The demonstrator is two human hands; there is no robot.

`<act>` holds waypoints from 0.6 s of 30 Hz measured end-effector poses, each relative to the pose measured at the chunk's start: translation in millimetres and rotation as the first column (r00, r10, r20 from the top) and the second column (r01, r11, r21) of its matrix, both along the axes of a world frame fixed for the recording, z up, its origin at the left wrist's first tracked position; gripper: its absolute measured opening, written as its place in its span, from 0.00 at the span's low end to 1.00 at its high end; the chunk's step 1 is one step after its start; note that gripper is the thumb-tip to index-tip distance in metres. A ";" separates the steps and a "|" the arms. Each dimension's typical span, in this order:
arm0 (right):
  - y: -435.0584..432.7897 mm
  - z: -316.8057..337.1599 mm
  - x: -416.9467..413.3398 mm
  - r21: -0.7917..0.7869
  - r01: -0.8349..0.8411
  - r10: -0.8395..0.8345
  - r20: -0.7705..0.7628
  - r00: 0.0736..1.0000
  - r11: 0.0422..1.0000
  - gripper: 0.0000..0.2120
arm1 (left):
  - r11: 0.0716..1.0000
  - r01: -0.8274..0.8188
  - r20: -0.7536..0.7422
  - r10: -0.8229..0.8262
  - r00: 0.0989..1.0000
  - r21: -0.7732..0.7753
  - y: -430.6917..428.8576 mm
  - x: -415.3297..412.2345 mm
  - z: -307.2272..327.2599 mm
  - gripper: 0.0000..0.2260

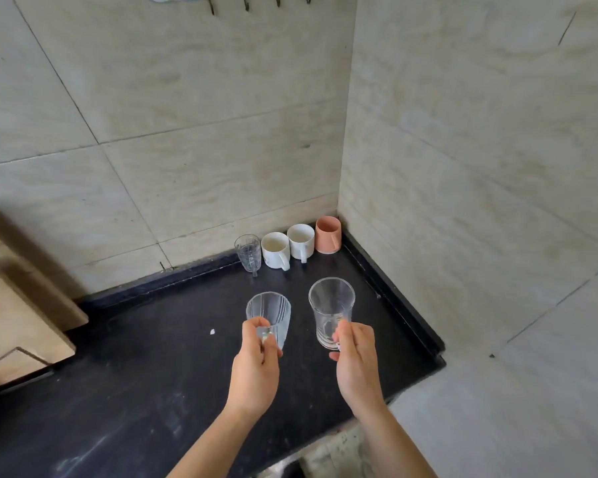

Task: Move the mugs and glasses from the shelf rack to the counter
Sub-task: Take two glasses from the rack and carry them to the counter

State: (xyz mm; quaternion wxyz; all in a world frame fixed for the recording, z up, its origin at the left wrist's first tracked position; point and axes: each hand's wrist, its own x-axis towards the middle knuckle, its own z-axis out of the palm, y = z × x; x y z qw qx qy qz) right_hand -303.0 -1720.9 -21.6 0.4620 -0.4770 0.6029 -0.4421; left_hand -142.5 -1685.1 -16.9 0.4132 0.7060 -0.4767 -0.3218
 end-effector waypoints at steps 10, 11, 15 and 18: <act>-132.7 -49.5 1.8 0.111 0.193 -0.184 -0.092 0.979 0.975 0.07 | 0.966 0.173 0.001 -0.177 0.984 0.193 -143.9 2.8 -61.8 0.06; -141.3 -54.5 -0.4 0.121 0.204 -0.191 -0.111 0.975 0.972 0.08 | 0.962 0.184 0.003 -0.189 0.982 0.203 -153.9 0.3 -65.4 0.07; -182.3 -81.7 -13.4 0.195 0.225 -0.211 -0.091 0.973 0.955 0.13 | 0.955 0.193 -0.008 -0.197 0.980 0.225 -196.4 -13.9 -85.3 0.08; -219.7 -106.1 -25.2 0.254 0.212 -0.210 -0.035 0.977 0.944 0.13 | 0.951 0.170 -0.042 -0.165 0.985 0.257 -230.7 -30.8 -106.4 0.08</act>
